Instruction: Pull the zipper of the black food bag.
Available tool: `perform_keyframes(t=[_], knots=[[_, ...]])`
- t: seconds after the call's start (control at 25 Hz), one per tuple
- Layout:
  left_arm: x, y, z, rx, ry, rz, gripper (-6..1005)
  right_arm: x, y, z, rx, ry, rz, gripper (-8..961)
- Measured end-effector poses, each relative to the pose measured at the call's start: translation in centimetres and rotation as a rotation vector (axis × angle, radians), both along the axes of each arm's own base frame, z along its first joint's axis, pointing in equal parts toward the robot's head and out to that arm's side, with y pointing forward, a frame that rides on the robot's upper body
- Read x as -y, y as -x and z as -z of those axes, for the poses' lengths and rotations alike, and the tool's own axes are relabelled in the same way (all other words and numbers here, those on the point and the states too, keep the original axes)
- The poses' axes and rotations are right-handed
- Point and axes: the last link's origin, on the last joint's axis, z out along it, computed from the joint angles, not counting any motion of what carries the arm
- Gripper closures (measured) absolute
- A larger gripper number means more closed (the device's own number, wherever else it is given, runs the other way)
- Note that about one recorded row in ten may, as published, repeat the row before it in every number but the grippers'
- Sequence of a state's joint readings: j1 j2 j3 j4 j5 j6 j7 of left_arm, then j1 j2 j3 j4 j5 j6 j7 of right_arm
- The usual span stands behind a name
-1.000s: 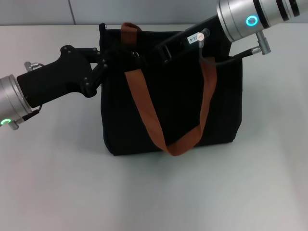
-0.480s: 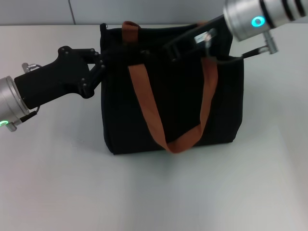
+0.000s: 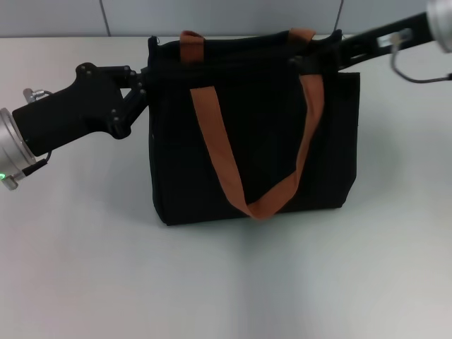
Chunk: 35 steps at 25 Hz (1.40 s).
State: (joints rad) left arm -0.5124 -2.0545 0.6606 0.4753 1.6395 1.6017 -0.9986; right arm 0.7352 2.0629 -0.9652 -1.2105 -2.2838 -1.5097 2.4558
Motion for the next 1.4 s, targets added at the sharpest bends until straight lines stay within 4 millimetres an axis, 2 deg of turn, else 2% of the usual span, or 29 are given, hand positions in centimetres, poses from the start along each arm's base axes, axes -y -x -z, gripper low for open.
perform_keyframes(t=[0.2,0.32,0.36,0.4,0.44,0.48,0.52,0.56,0.6,0.72,0.88,0.92,0.96,1.0,1.08,1.12,1.16,1.24,1.36,1.4], knots=[[-0.1,0.1,-0.2,-0.003,-0.006,-0.005,979,0.9,-1.5,-1.9,-0.093,-0.024,0.014,957],[-0.1,0.2,-0.2,-0.004,-0.007,-0.007,979,1.7,-1.6,-3.0,-0.221,-0.052,-0.073,957],[-0.1,0.2,-0.1,-0.003,-0.006,-0.009,979,2.5,-2.0,-3.8,-0.340,-0.081,-0.153,957],[-0.1,0.2,-0.1,-0.003,-0.006,-0.009,979,2.5,-2.0,-3.8,-0.340,-0.081,-0.153,957],[-0.1,0.2,-0.1,-0.003,-0.006,-0.010,979,3.5,-2.5,-4.6,-0.466,-0.096,-0.232,957],[-0.1,0.2,-0.1,-0.003,-0.005,-0.010,979,3.5,-2.5,-4.6,-0.466,-0.096,-0.232,913],[-0.1,0.2,-0.1,-0.003,-0.005,-0.010,979,5.0,-3.3,-5.6,-0.602,-0.119,-0.343,870],[-0.1,0.2,-0.1,0.000,-0.001,-0.013,979,5.7,-3.6,-6.0,-0.637,-0.129,-0.401,826],[-0.1,0.2,-0.1,0.000,-0.001,-0.013,979,5.7,-3.6,-6.0,-0.637,-0.129,-0.401,790],[-0.1,0.2,-0.1,0.004,0.005,-0.019,980,8.1,-4.9,-6.4,-0.693,-0.132,-0.559,683],[-0.2,0.2,0.0,0.004,0.006,-0.025,980,11.0,-7.2,-5.4,-0.675,-0.111,-0.703,571],[-0.2,0.3,0.0,0.004,0.007,-0.030,980,11.7,-8.0,-4.8,-0.654,-0.114,-0.736,550],[-0.3,0.3,0.0,0.005,0.010,-0.038,980,12.7,-9.4,-3.3,-0.610,-0.110,-0.766,530],[-0.3,0.3,0.0,0.005,0.010,-0.038,980,12.7,-9.4,-3.3,-0.610,-0.110,-0.766,509],[-0.3,0.3,0.0,0.006,0.016,-0.048,980,13.4,-10.8,-1.5,-0.554,-0.094,-0.757,468],[-0.4,0.4,0.0,0.006,0.018,-0.051,980,13.5,-11.5,-0.5,-0.525,-0.081,-0.743,448],[-0.4,0.5,-0.1,0.004,0.022,-0.056,980,14.0,-12.6,1.3,-0.481,-0.064,-0.721,427],[-0.4,0.6,-0.3,0.003,0.023,-0.061,979,14.1,-13.1,1.9,-0.466,-0.070,-0.715,386],[-0.5,0.7,-0.4,0.002,0.024,-0.071,979,14.5,-14.4,4.0,-0.405,-0.098,-0.697,254],[-0.5,0.7,-0.4,0.002,0.024,-0.071,979,14.5,-14.4,4.0,-0.405,-0.098,-0.697,210]])
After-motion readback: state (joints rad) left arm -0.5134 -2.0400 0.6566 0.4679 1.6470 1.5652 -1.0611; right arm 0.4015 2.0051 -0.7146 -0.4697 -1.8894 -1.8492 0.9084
